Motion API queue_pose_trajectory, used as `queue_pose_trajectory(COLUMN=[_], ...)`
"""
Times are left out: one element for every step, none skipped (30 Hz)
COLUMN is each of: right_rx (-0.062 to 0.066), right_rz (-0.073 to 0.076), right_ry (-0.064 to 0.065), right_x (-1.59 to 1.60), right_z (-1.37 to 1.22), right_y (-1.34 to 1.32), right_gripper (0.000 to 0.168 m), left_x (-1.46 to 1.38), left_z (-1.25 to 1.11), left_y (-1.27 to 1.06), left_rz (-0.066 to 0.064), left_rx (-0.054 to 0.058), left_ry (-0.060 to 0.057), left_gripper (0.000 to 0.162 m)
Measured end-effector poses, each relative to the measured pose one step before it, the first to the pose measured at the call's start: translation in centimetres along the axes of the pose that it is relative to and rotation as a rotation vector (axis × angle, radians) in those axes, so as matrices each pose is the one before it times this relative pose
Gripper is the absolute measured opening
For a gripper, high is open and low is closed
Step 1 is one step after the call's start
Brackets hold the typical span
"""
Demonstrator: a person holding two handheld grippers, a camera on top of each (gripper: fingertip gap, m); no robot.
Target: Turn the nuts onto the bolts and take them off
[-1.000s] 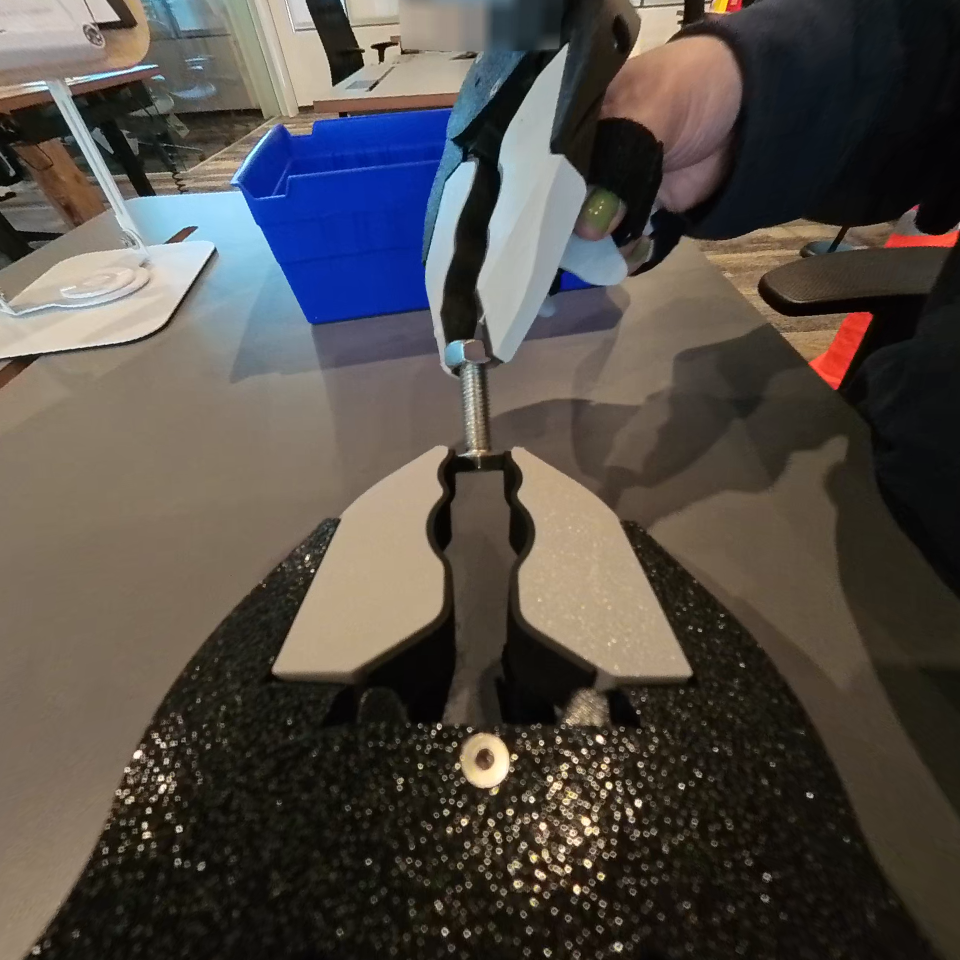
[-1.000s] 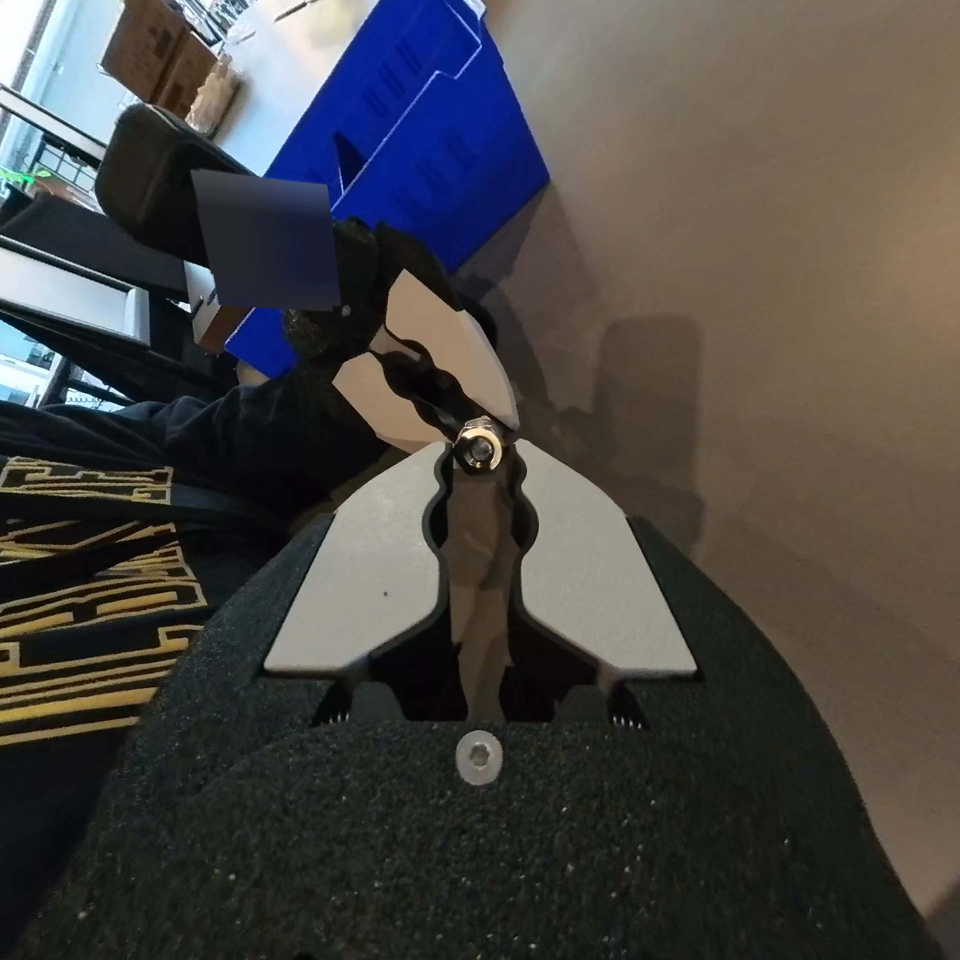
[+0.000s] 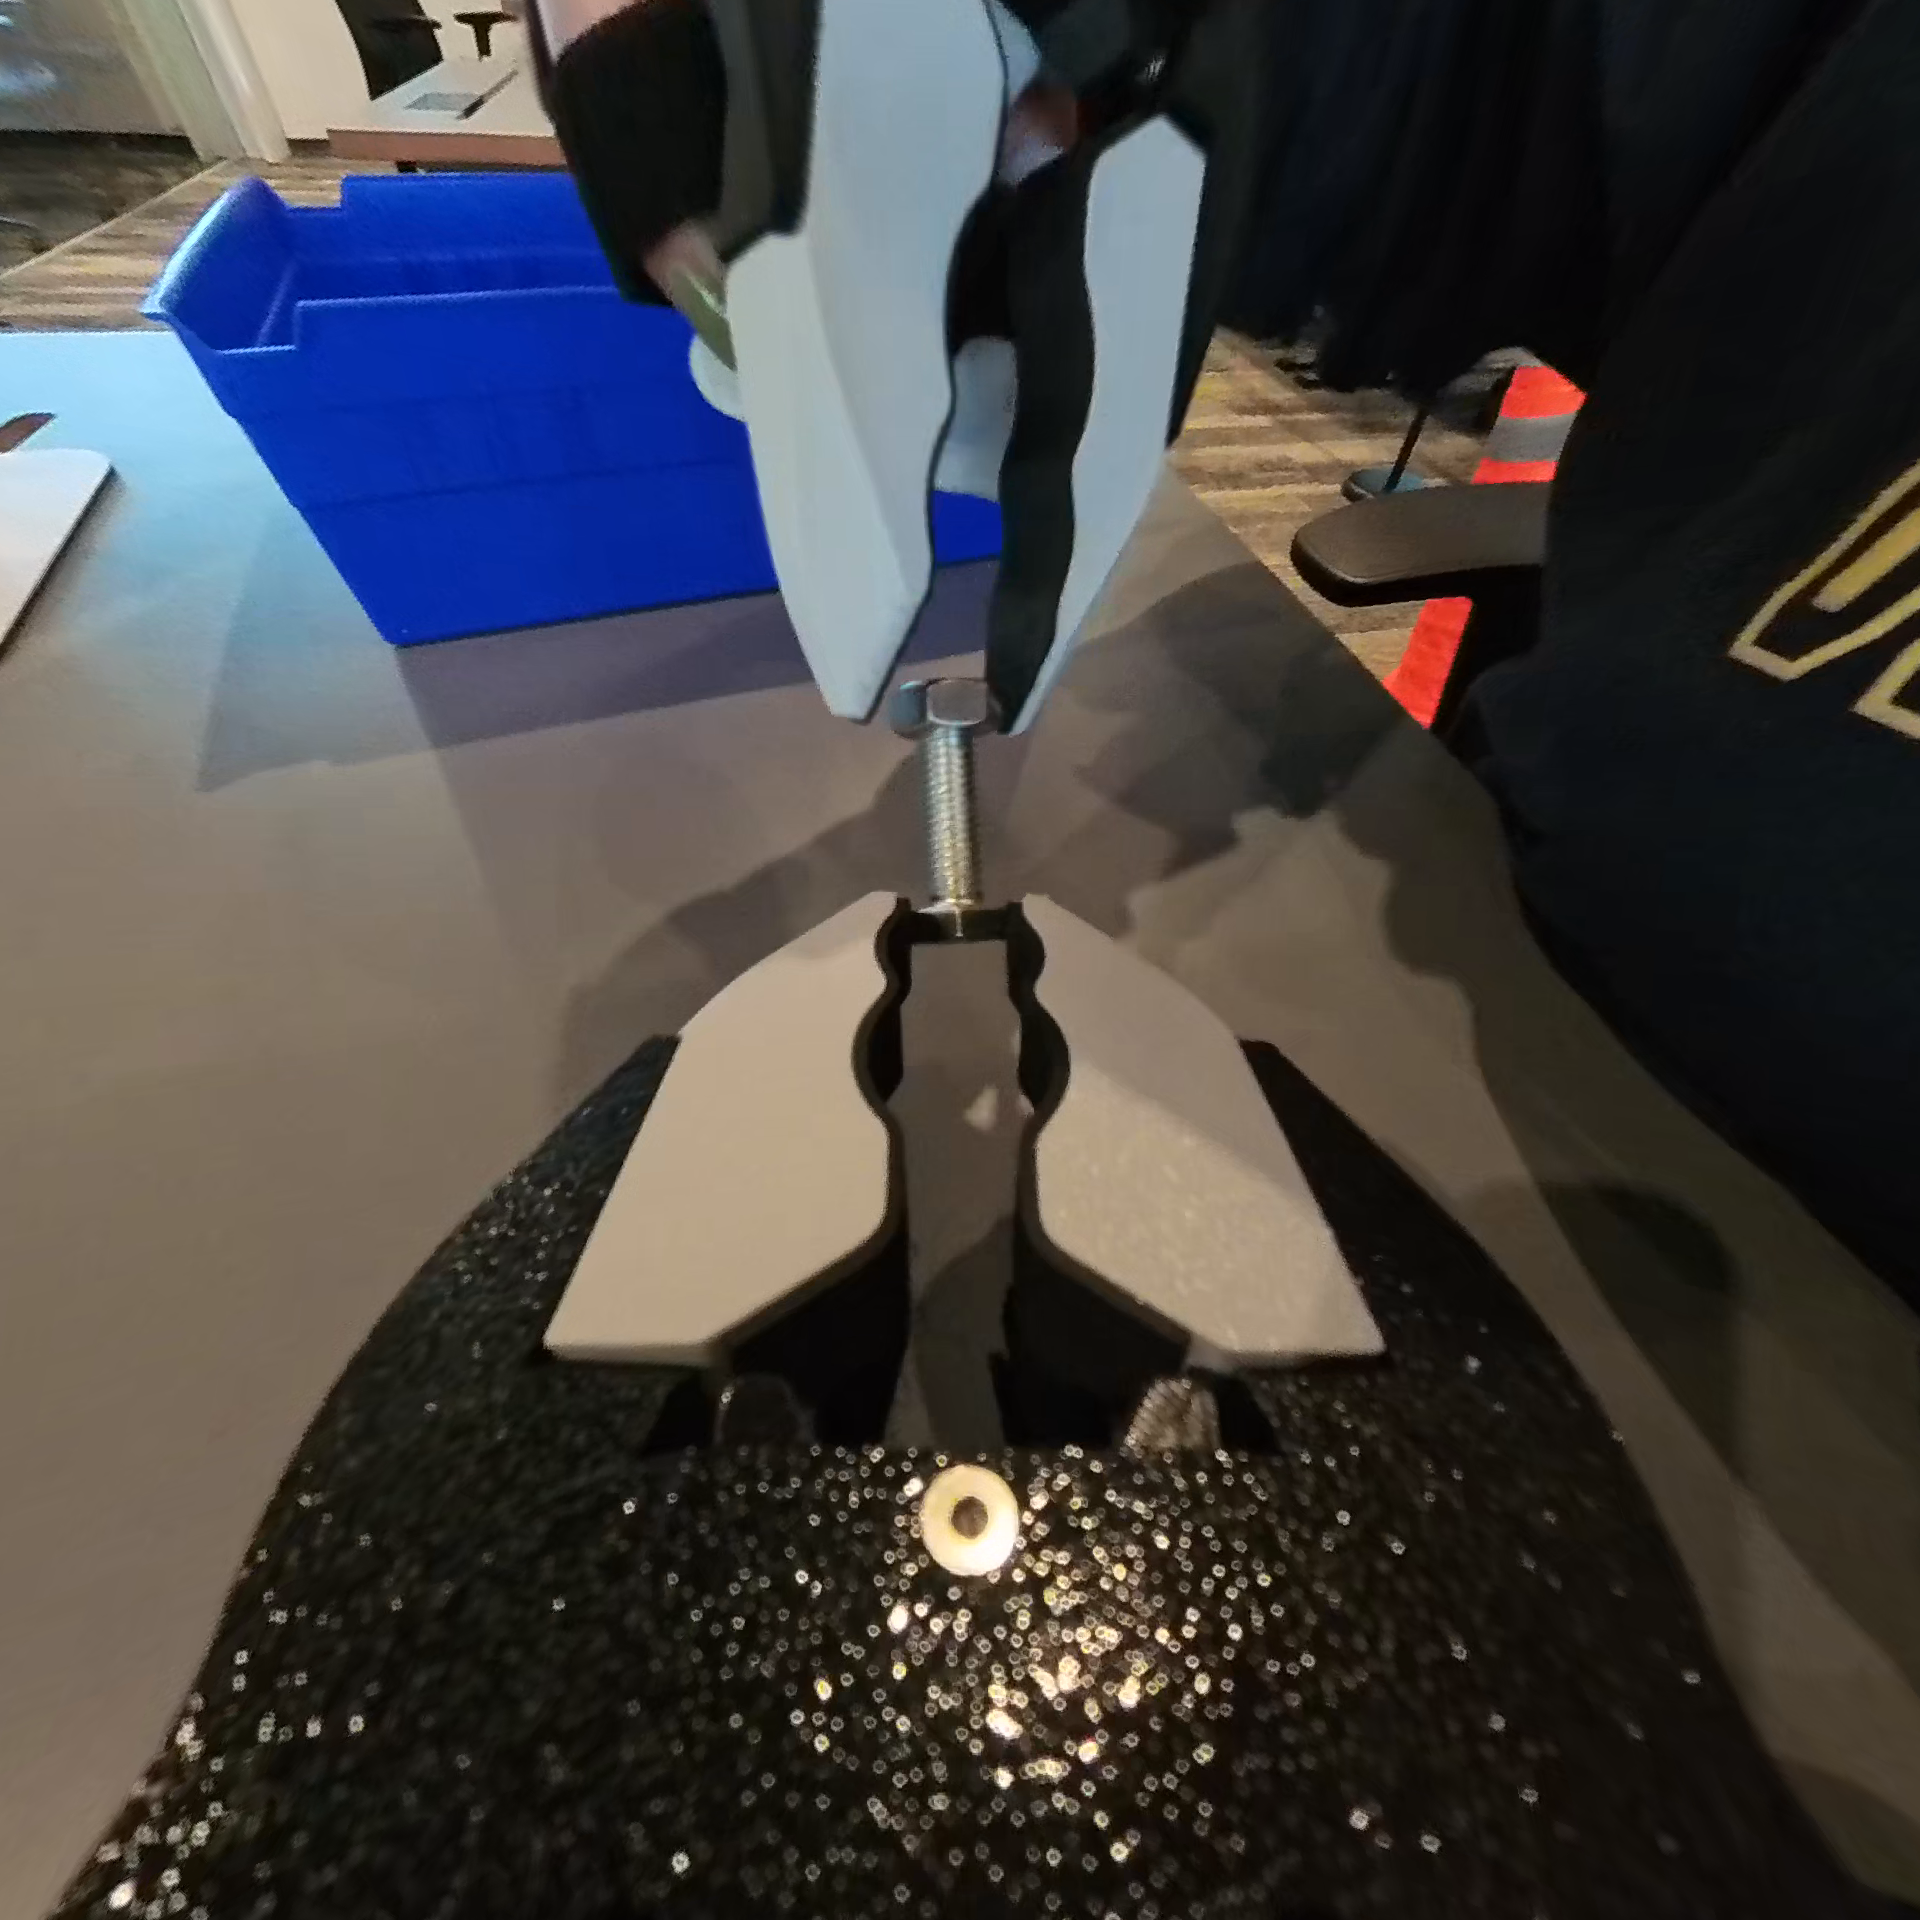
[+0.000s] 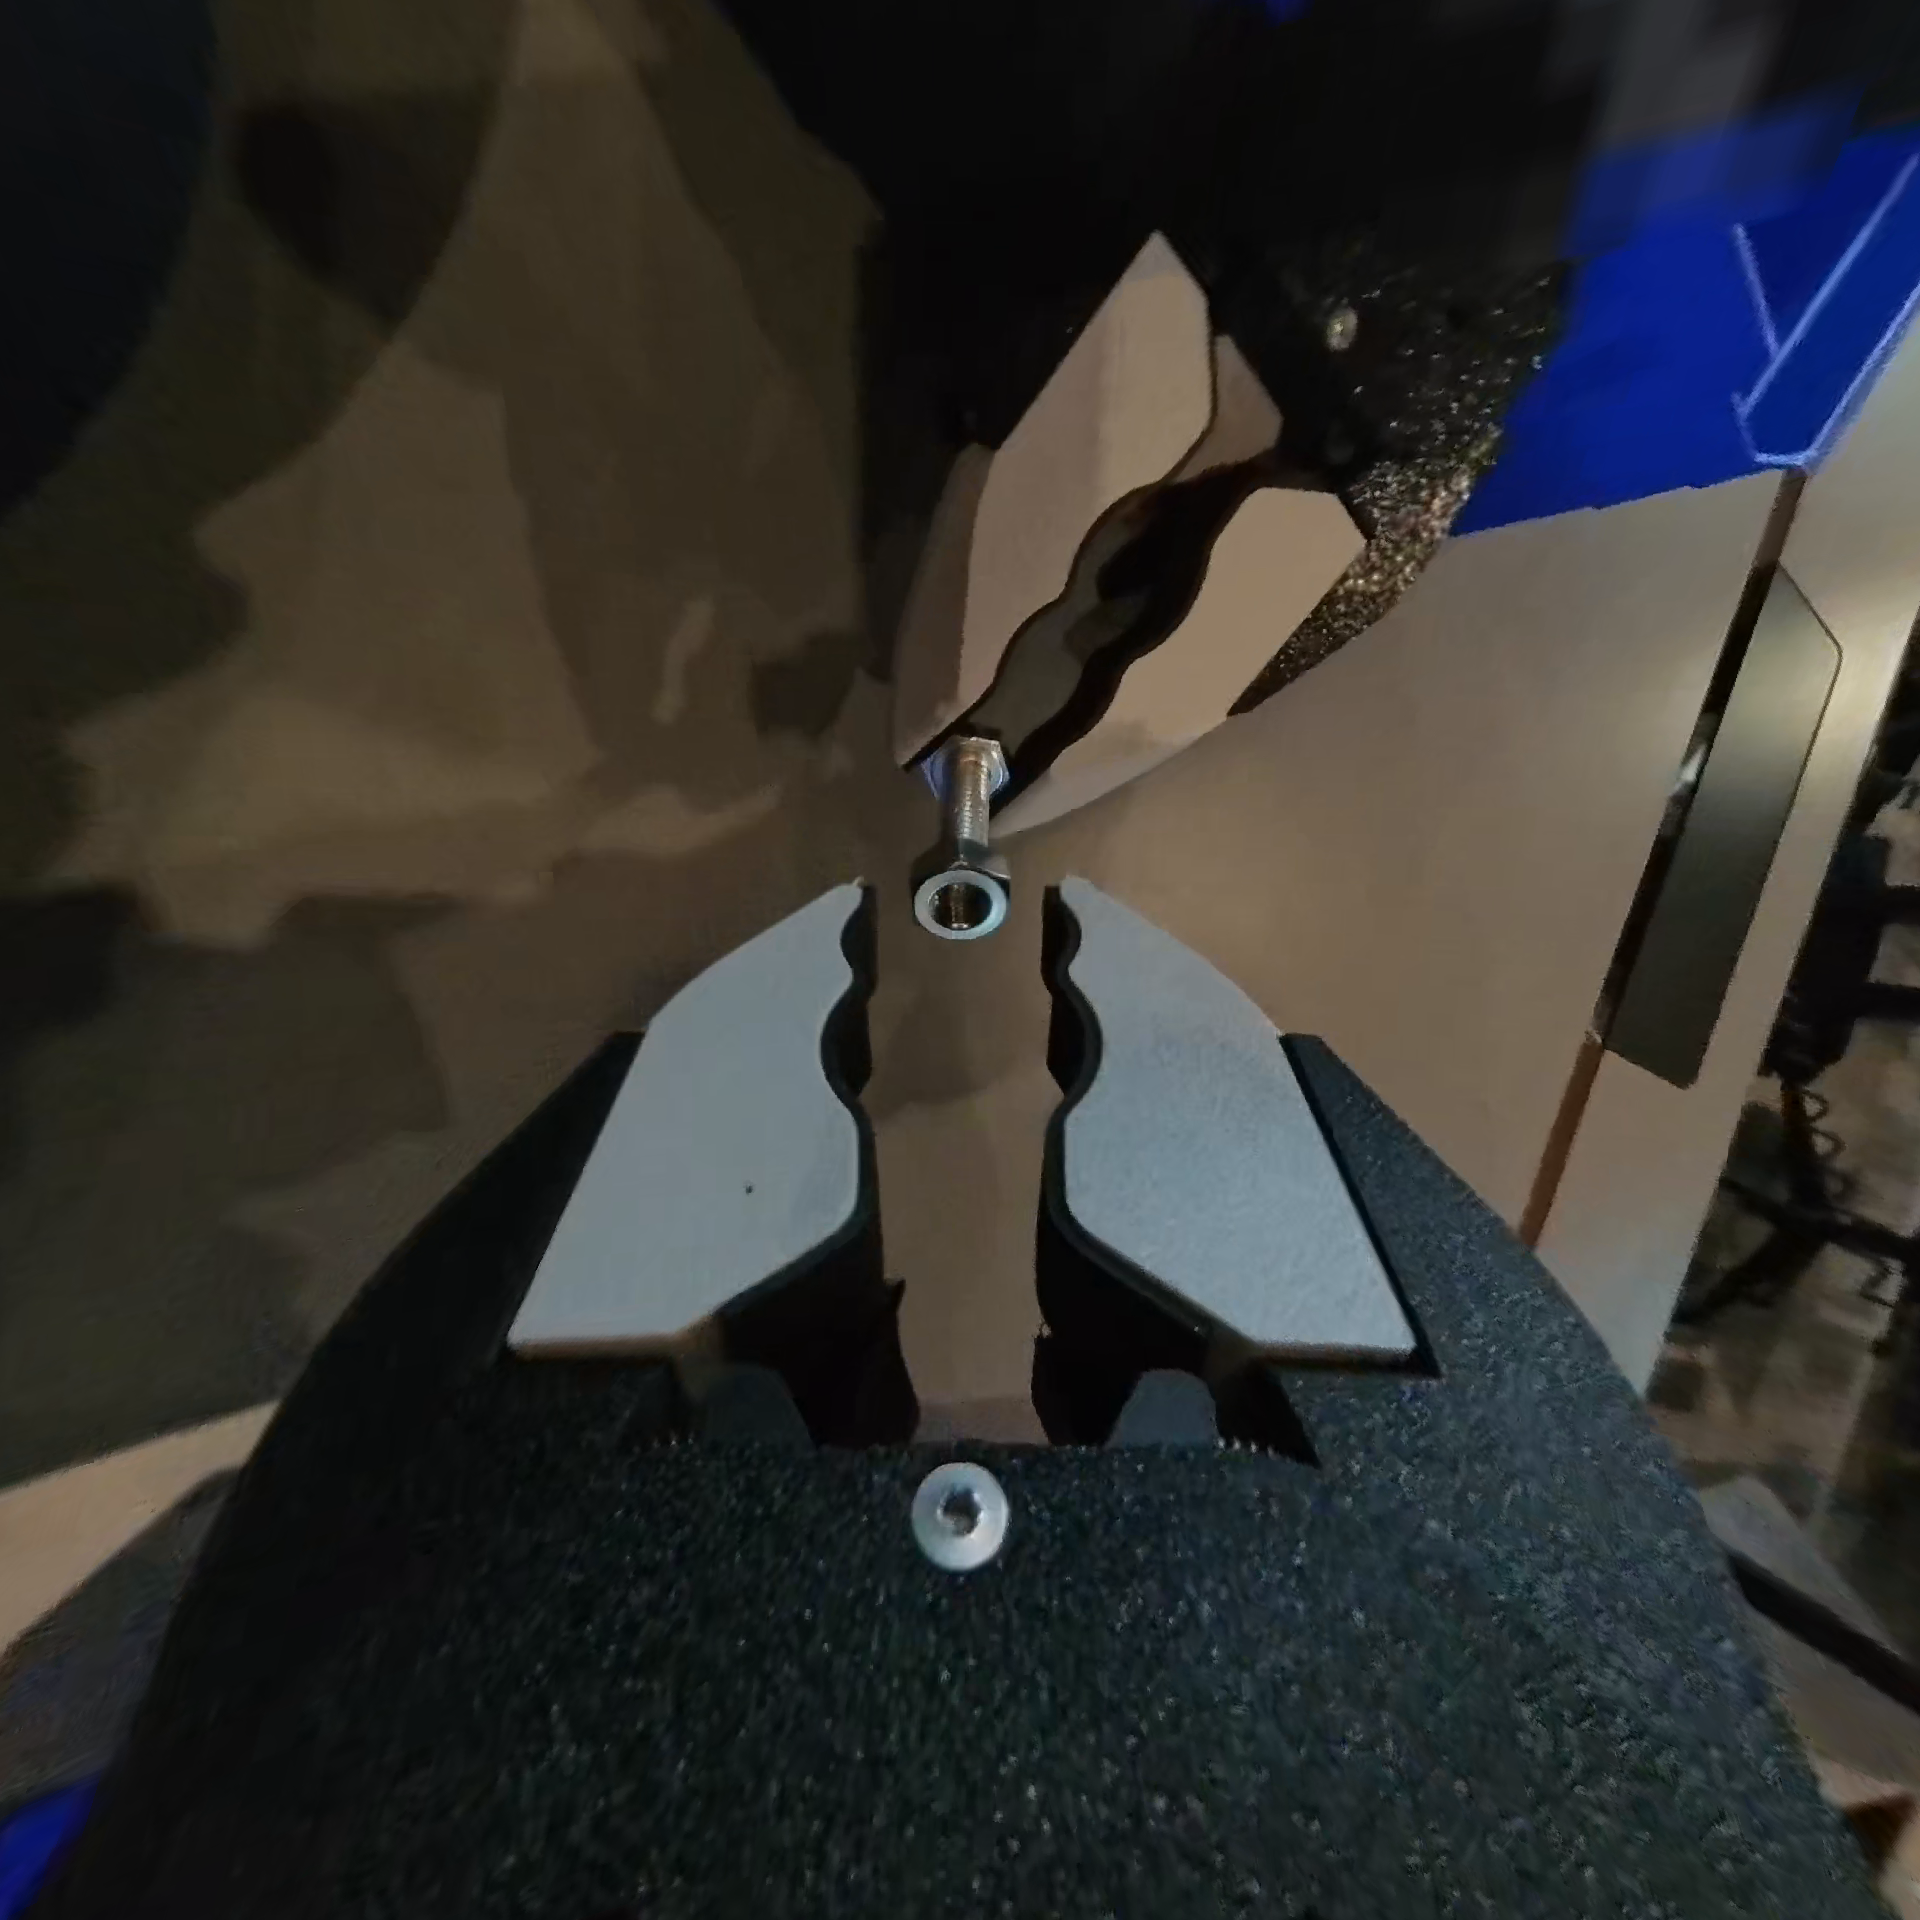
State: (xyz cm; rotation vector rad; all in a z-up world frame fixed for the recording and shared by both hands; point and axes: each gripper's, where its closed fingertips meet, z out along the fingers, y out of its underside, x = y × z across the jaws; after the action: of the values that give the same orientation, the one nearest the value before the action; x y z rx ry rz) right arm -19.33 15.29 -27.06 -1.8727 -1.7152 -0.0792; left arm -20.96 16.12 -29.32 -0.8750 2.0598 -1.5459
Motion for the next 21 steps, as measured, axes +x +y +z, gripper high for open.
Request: queue_pose_trajectory(right_rx=[-0.0024, -0.0003, -0.0016, -0.0047, -0.0047, -0.0002, 0.0033, 0.0056, 0.0079, 0.013, 0.0163, 0.0149, 0.0124, 0.0164, 0.019, 0.0137, 0.0101, 0.0091, 0.0072, 0.012, 0.0193], right_rz=[-0.0167, -0.0116, -0.0097, -0.0076, -0.0059, -0.0012, 0.0019, 0.0061, 0.0105, 0.0184, 0.0275, 0.0344, 0.0412, 0.0456, 0.0481, 0.0515, 0.0501, 0.0517, 0.0617, 0.064, 0.0651], right_ry=[-0.0051, -0.0023, -0.0025, -0.0007, -0.0026, 0.0002, 0.0067, 0.0135, 0.0221, 0.0289, 0.0222, 0.0155, 0.009, 0.0024, 0.0019, 0.0012, -0.0021, -0.006, -0.0082, -0.0139, -0.0131], right_x=[-0.076, -0.035, -0.033, -0.016, -0.068, -0.045, 0.025, 0.094, 0.197, 0.299, 0.226, 0.179, 0.138, 0.066, 0.039, 0.039, -0.001, -0.021, 0.011, -0.025, 0.013], right_z=[0.04, 0.02, 0.021, 0.027, 0.053, 0.043, 0.001, -0.026, -0.056, -0.078, -0.093, -0.101, -0.083, -0.07, -0.049, -0.012, 0.006, 0.0, -0.001, -0.017, -0.054], right_y=[-0.055, -0.093, -0.053, 0.015, 0.048, 0.026, 0.008, 0.005, -0.01, -0.063, -0.096, -0.062, -0.007, -0.039, -0.052, 0.022, 0.066, 0.055, 0.048, -0.001, -0.078], right_gripper=[0.028, 0.026, 0.023, 0.02, 0.018, 0.018, 0.018, 0.018, 0.018, 0.018, 0.018, 0.018, 0.018, 0.018, 0.018, 0.018, 0.018, 0.018, 0.018, 0.018, 0.018], left_x=[0.033, 0.035, 0.031, 0.028, -0.004, 0.02, -0.038, -0.073, -0.102, -0.116, -0.053, -0.039, -0.078, -0.021, -0.012, -0.042, -0.014, 0.002, -0.023, 0.036, 0.008], left_z=[-0.009, 0.022, 0.023, 0.028, 0.012, 0.002, -0.013, -0.066, -0.114, -0.161, -0.17, -0.099, -0.043, -0.024, -0.013, -0.024, 0.016, 0.008, -0.004, -0.039, -0.046], left_y=[0.004, 0.025, 0.036, 0.037, 0.036, 0.018, -0.008, -0.078, -0.141, -0.201, -0.239, -0.217, -0.16, -0.121, -0.082, -0.045, -0.015, -0.023, -0.049, -0.096, -0.149], left_rz=[-0.0013, -0.0002, 0.0013, 0.0018, 0.0008, 0.0, -0.0003, -0.0009, -0.0019, -0.0047, -0.0075, -0.0057, 0.0, 0.0007, 0.0025, 0.0069, 0.0089, 0.0114, 0.0113, 0.0091, 0.006], left_rx=[-0.0002, -0.002, -0.003, -0.0032, -0.0026, -0.0017, 0.0011, 0.0063, 0.0124, 0.0179, 0.0199, 0.0169, 0.0125, 0.0078, 0.0051, 0.0013, -0.0039, -0.005, -0.0019, 0.0029, 0.0075], left_ry=[0.0035, 0.0032, 0.0021, 0.0005, -0.0008, 0.0005, -0.0026, -0.0058, -0.0081, -0.0073, -0.0022, -0.004, -0.0092, -0.0056, -0.0061, -0.0088, -0.0079, -0.0081, -0.0094, -0.0046, -0.005], left_gripper=[0.017, 0.017, 0.017, 0.017, 0.017, 0.017, 0.017, 0.017, 0.017, 0.017, 0.016, 0.016, 0.016, 0.016, 0.016, 0.016, 0.017, 0.017, 0.017, 0.017, 0.017])
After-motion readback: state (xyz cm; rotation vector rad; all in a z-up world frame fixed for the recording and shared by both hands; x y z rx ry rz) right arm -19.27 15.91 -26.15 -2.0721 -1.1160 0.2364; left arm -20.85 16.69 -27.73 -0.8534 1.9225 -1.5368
